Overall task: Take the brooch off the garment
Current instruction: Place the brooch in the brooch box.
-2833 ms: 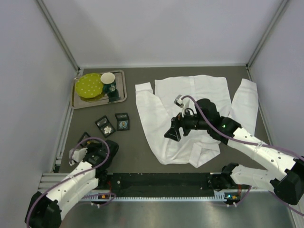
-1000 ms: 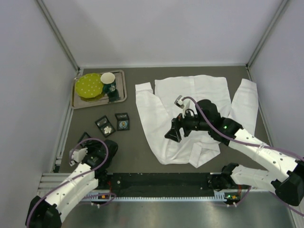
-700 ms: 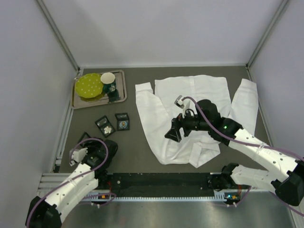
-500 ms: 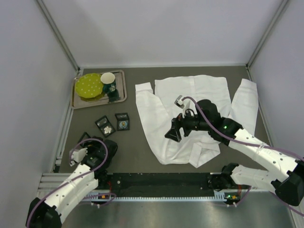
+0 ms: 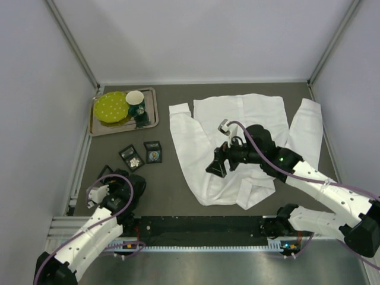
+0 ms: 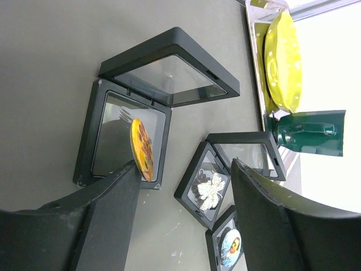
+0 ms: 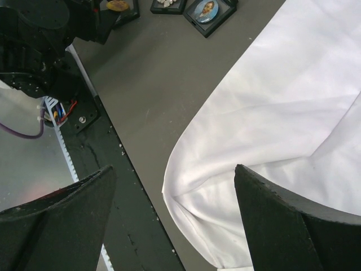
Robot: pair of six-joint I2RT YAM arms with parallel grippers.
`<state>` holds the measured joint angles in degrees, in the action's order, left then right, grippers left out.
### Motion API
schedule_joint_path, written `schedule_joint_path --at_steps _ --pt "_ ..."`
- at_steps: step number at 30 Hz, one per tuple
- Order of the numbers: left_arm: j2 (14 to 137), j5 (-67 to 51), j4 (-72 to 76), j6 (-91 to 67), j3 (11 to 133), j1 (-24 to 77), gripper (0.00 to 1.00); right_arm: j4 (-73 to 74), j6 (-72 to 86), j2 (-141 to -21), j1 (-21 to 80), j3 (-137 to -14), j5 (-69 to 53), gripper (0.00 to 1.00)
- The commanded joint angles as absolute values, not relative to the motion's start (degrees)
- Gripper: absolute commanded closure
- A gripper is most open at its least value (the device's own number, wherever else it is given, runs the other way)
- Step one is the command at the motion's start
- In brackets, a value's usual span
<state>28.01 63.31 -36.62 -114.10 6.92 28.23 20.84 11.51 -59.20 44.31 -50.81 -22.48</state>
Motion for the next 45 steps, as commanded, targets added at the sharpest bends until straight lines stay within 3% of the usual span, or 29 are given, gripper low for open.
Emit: schedule_joint_path --at_steps 1,45 --pt "26.6 62.3 -44.8 -137.8 3.3 28.0 0.3 19.8 10.7 -57.9 45.4 -53.0 -21.6 0.16" --pt "25.0 58.5 -44.1 -141.9 4.0 27.6 0.33 19.8 10.5 -57.5 45.9 -52.9 -20.4 0.15"
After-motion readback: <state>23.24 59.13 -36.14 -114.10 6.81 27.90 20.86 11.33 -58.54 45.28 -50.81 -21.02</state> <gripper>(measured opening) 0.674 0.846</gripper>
